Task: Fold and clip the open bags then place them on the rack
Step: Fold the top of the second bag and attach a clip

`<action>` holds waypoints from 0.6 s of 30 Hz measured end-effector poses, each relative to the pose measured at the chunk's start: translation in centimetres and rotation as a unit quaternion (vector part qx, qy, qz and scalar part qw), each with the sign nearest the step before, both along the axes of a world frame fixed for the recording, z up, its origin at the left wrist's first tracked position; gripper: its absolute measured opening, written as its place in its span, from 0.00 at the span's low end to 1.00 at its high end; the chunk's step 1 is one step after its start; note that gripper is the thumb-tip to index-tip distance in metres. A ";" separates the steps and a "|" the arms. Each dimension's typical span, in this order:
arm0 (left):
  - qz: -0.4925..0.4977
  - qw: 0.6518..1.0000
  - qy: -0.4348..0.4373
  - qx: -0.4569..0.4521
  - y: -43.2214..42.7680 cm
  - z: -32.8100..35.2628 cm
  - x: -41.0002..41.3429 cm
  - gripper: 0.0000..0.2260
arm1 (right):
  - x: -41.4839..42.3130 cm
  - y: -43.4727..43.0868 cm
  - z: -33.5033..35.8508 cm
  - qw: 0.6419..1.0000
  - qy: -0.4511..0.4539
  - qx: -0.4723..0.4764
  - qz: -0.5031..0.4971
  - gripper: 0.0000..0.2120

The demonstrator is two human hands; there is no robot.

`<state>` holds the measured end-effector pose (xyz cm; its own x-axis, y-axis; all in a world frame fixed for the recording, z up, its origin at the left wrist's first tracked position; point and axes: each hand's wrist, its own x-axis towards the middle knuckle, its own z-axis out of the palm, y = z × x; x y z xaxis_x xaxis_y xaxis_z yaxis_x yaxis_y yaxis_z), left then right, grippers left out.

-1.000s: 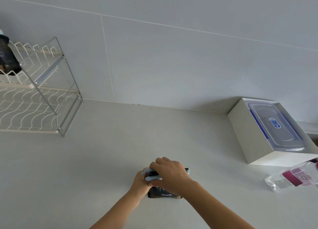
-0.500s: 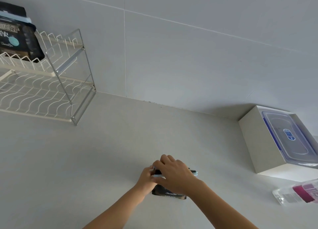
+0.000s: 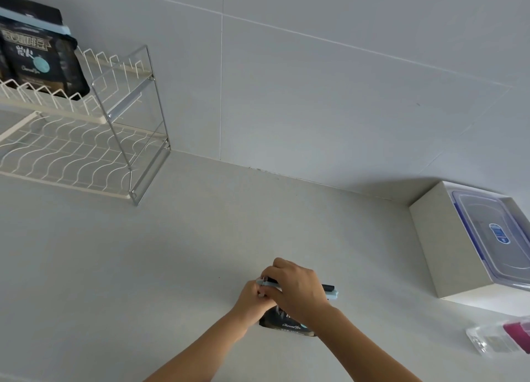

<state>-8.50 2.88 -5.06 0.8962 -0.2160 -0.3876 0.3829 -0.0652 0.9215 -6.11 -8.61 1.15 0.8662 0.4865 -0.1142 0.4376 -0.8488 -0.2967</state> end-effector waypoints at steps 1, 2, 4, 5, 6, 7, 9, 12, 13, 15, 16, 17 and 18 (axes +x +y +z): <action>0.002 1.000 0.002 0.002 0.0 0.0 0.0 0.06 | -0.1 0.1 -0.1 1.000 -0.003 0.002 -0.006 0.10; 0.004 1.000 0.004 0.003 0.0 0.1 -0.1 0.06 | -0.1 0.1 -0.1 1.000 -0.005 0.003 -0.012 0.10; 0.007 1.000 0.007 0.001 -0.1 0.2 -0.1 0.08 | 0.0 0.0 -0.2 1.000 -0.005 0.008 -0.027 0.10; 0.007 1.000 0.007 0.001 -0.1 0.3 -0.1 0.09 | 0.0 0.0 -0.2 0.999 -0.005 0.011 -0.034 0.10; 0.007 1.000 0.005 0.002 -0.1 0.4 -0.2 0.10 | 0.0 0.0 -0.2 0.999 -0.005 0.014 -0.040 0.10; 0.007 1.000 0.004 0.002 0.0 0.5 -0.2 0.11 | -0.1 0.0 -0.3 0.999 -0.005 0.017 -0.044 0.10; 0.009 1.000 0.001 0.006 0.0 0.7 -0.2 0.09 | -0.2 0.1 -0.4 0.999 -0.007 0.016 -0.050 0.10; 0.007 1.000 -0.011 0.007 -0.1 1.1 -0.3 0.11 | -0.2 0.1 -0.6 0.998 -0.011 0.017 -0.061 0.09; 0.009 1.000 -0.013 0.006 -0.2 1.0 -0.3 0.14 | -0.2 0.1 -0.6 0.998 -0.014 0.016 -0.063 0.09; 0.010 1.000 -0.016 0.010 -0.1 0.9 -0.3 0.18 | -0.2 0.1 -0.7 0.998 -0.023 0.010 -0.060 0.09; 0.007 1.000 -0.019 0.015 -0.1 1.0 -0.4 0.18 | -0.3 0.1 -0.7 0.998 -0.028 0.007 -0.058 0.09; 0.002 1.000 -0.021 0.021 -0.1 1.1 -0.3 0.17 | -0.3 0.0 -0.8 0.998 -0.033 0.007 -0.058 0.09; -0.006 0.999 -0.026 0.029 -0.1 1.3 -0.3 0.15 | -0.4 0.0 -0.8 0.997 -0.038 0.010 -0.059 0.09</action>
<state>-8.83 2.77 -3.76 0.9127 -0.2063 -0.3527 0.3333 -0.1231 0.9347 -6.50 -8.60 0.35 0.9236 0.3814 -0.0380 0.3560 -0.8904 -0.2837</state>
